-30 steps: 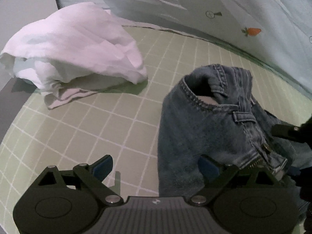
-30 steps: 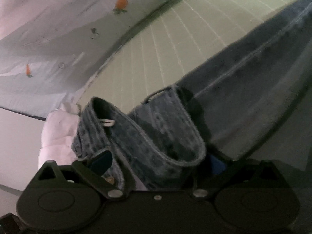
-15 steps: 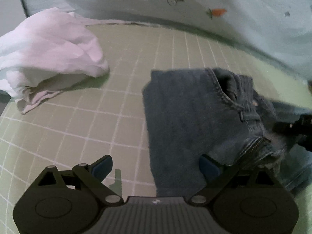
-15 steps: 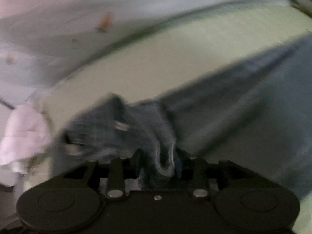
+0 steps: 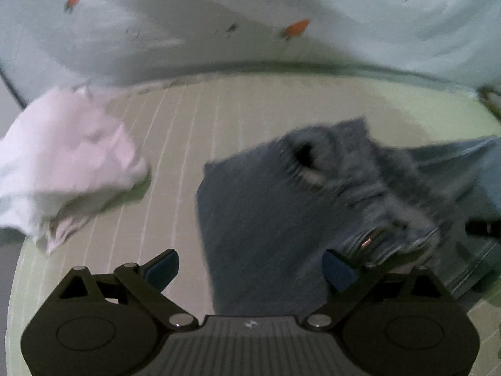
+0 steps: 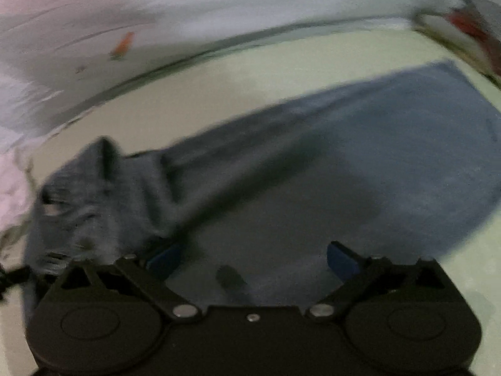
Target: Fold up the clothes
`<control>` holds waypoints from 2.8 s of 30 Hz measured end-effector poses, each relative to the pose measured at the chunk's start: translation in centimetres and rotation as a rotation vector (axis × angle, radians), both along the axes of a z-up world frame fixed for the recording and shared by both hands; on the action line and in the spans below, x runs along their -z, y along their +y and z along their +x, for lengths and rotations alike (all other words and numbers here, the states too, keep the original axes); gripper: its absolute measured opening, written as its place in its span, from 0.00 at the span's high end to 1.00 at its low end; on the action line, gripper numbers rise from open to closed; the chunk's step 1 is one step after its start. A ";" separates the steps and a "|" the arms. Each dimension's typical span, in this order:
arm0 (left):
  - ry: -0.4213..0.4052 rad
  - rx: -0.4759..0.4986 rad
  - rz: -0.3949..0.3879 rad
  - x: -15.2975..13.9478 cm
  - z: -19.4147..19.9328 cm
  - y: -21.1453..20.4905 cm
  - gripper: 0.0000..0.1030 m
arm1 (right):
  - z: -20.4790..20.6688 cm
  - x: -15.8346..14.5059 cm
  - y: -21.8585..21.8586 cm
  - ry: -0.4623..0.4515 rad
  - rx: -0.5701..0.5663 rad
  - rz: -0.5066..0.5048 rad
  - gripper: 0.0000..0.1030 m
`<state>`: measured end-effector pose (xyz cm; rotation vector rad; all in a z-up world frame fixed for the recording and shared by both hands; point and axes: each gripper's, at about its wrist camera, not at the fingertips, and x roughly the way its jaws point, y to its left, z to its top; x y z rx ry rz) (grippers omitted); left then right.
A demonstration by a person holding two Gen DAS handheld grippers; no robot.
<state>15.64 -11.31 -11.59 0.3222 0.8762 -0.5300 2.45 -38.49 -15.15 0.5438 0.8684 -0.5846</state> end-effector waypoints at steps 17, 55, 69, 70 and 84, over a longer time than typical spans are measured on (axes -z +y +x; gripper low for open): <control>0.022 -0.107 0.182 1.8 -0.1 -5.9 0.01 | -12.8 2.6 -19.2 -0.122 0.473 -0.012 0.00; 0.089 -0.087 0.246 3.3 1.2 -6.3 0.00 | 2.1 2.0 2.4 0.037 -0.589 -0.465 0.69; 0.116 -0.089 0.224 3.3 0.5 -5.1 0.00 | -0.2 -0.1 4.9 -0.022 -0.620 -0.293 0.62; 0.117 -0.083 0.229 3.4 0.2 -5.1 0.00 | -0.3 -0.4 4.9 -0.035 -0.616 -0.285 0.62; 0.106 -0.013 0.298 4.2 -2.2 -5.1 0.00 | -1.0 -1.3 -1.3 -0.218 -0.177 0.013 0.52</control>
